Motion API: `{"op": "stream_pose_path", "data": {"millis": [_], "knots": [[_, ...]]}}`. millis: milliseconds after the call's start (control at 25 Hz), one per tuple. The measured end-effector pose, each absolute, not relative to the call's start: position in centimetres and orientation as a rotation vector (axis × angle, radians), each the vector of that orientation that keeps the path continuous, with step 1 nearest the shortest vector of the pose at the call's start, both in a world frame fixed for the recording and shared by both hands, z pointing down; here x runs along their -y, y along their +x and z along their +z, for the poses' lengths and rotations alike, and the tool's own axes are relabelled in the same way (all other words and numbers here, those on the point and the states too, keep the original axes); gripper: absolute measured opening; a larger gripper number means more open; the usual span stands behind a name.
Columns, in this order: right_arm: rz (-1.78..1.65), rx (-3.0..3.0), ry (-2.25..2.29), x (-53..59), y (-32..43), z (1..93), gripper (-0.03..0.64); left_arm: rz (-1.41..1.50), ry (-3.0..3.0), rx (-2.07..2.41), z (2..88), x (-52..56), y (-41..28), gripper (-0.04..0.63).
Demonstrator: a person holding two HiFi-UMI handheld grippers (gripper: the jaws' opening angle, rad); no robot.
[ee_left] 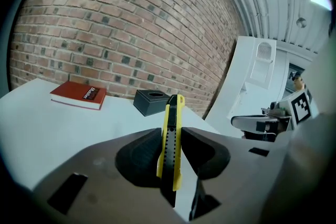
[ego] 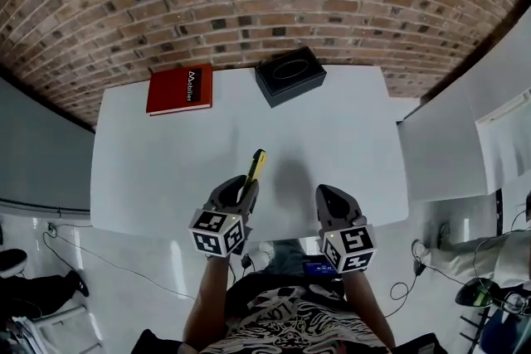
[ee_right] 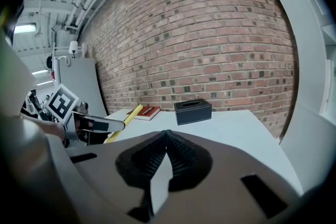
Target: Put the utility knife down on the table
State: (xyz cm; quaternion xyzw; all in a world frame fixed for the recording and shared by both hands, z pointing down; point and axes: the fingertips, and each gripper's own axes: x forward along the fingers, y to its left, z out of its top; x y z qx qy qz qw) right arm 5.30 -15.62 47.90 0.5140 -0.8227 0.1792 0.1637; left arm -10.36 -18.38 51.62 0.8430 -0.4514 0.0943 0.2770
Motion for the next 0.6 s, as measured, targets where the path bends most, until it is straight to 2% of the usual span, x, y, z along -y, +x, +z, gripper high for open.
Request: {"op": "stream_pose_path", "data": {"millis": [600], "knots": [[0.635,2.24,1.447,17.9,7.1,53.5,0.0,0.473,2.203,1.117,59.8,19.5,-7.9,0.121]]}}
